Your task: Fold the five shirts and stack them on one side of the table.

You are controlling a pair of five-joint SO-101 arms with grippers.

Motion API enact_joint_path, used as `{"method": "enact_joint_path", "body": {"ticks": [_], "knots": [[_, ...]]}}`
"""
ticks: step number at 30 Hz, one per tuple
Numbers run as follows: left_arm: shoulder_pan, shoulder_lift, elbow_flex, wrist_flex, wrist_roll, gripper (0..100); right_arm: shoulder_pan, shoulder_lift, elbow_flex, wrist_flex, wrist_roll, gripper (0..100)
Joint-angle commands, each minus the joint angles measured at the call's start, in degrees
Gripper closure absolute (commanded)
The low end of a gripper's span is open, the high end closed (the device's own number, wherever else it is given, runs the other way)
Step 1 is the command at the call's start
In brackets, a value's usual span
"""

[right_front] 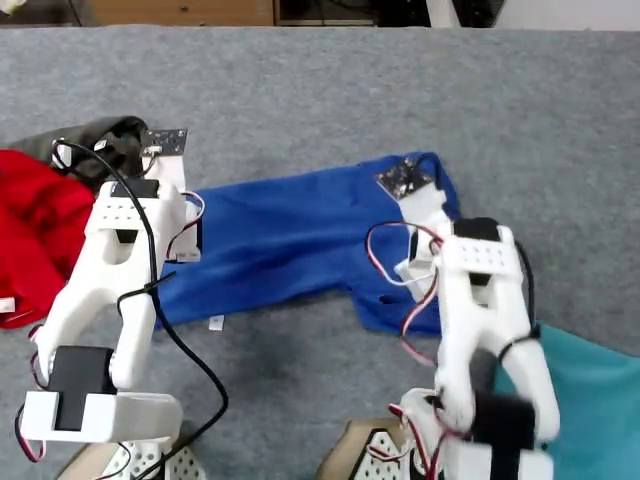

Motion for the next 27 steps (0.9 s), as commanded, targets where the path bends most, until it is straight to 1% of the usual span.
{"method": "enact_joint_path", "body": {"ticks": [1,5,8,13,16,19,22,25,27], "knots": [[0.0,-0.5,-0.3,-0.3,0.0,98,2.4,4.6,-2.2,-1.3,0.8,99.4],[0.0,-0.5,-0.3,-0.3,0.0,98,2.9,1.7,1.1,1.9,1.0,99.4],[0.0,-0.4,-0.3,-0.3,0.1,98,2.9,-3.8,5.8,3.6,2.8,99.4],[0.0,-0.2,-0.3,-0.3,0.1,98,2.8,-13.9,15.3,3.6,4.8,99.4],[0.0,-0.1,-0.3,-0.3,0.1,98,2.9,-19.6,17.8,4.9,5.4,99.4],[0.1,-0.1,-0.3,-0.3,0.2,98,3.1,-24.5,15.4,6.8,5.5,99.4],[0.1,-0.3,-0.5,-0.4,0.4,98,3.6,-26.3,9.1,6.2,5.3,99.4],[0.1,-0.5,-1.2,-1.2,0.4,98,3.6,-23.5,0.1,4.3,5.3,99.4],[0.1,0.0,-1.6,-2.6,1.2,98,3.5,-18.6,-5.8,2.3,5.3,99.4]]}}
